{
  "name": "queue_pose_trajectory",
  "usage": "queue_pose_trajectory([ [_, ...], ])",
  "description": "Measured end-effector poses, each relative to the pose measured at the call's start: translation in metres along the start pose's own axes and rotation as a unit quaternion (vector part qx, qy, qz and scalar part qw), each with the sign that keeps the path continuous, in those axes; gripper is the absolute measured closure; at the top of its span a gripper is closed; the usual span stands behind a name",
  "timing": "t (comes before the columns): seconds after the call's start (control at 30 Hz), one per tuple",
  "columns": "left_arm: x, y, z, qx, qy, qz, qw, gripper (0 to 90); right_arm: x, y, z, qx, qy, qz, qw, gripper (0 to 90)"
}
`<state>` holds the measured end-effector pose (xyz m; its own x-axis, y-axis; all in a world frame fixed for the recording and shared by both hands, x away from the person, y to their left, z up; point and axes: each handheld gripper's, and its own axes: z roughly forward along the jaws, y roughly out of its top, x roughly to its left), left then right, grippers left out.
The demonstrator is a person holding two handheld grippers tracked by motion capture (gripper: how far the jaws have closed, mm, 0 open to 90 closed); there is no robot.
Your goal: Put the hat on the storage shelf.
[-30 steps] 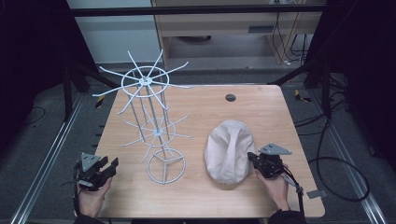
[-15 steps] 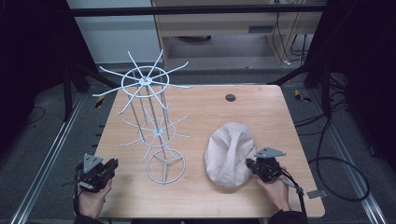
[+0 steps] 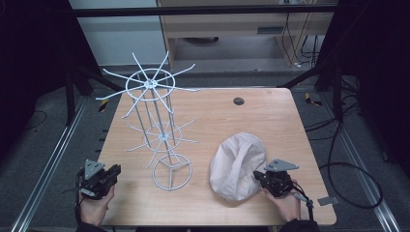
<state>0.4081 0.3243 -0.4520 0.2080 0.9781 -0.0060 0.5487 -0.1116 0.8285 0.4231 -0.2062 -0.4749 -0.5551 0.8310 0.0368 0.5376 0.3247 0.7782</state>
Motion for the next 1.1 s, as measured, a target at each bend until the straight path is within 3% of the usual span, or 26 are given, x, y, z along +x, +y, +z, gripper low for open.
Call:
queue_pose_trajectory([
  [0.07, 0.000, 0.000, 0.001, -0.001, 0.001, -0.001, 1.0000, 82.1, -0.006, 0.006, -0.005, -0.024, -0.015, 0.007, 0.9996, 90.0],
  [0.2, 0.001, 0.000, 0.002, 0.002, 0.004, -0.002, 1.0000, 81.5, -0.030, 0.022, -0.007, -0.073, -0.056, 0.043, 0.9948, 90.0],
  [0.3, 0.002, 0.001, 0.002, 0.001, 0.006, -0.002, 1.0000, 81.2, -0.042, 0.030, 0.002, -0.085, -0.070, 0.051, 0.9926, 90.0],
  [0.43, 0.003, 0.000, 0.002, 0.002, 0.008, -0.003, 1.0000, 81.4, -0.057, 0.043, 0.023, -0.093, -0.068, 0.063, 0.9913, 90.0],
  [0.57, 0.001, -0.001, 0.001, 0.004, 0.005, -0.003, 1.0000, 83.1, -0.061, 0.050, 0.034, -0.102, -0.061, 0.066, 0.9907, 90.0],
  [0.77, -0.005, -0.002, -0.001, 0.009, -0.012, 0.001, 0.9999, 87.3, -0.062, 0.055, 0.048, -0.089, -0.045, 0.043, 0.9941, 90.0],
  [0.83, -0.009, -0.003, -0.003, 0.008, -0.022, 0.003, 0.9997, 88.3, -0.061, 0.052, 0.049, -0.062, -0.043, 0.026, 0.9968, 90.0],
  [0.93, -0.014, -0.005, -0.006, 0.008, -0.033, 0.008, 0.9994, 89.0, -0.058, 0.048, 0.045, -0.043, -0.044, 0.014, 0.9980, 90.0],
  [1.03, -0.028, -0.010, -0.012, 0.008, -0.054, 0.021, 0.9983, 89.4, -0.057, 0.044, 0.041, -0.038, -0.044, 0.007, 0.9983, 90.0],
  [1.1, -0.037, -0.011, -0.015, 0.008, -0.066, 0.030, 0.9973, 89.5, -0.058, 0.039, 0.038, -0.034, -0.043, 0.015, 0.9984, 90.0],
])
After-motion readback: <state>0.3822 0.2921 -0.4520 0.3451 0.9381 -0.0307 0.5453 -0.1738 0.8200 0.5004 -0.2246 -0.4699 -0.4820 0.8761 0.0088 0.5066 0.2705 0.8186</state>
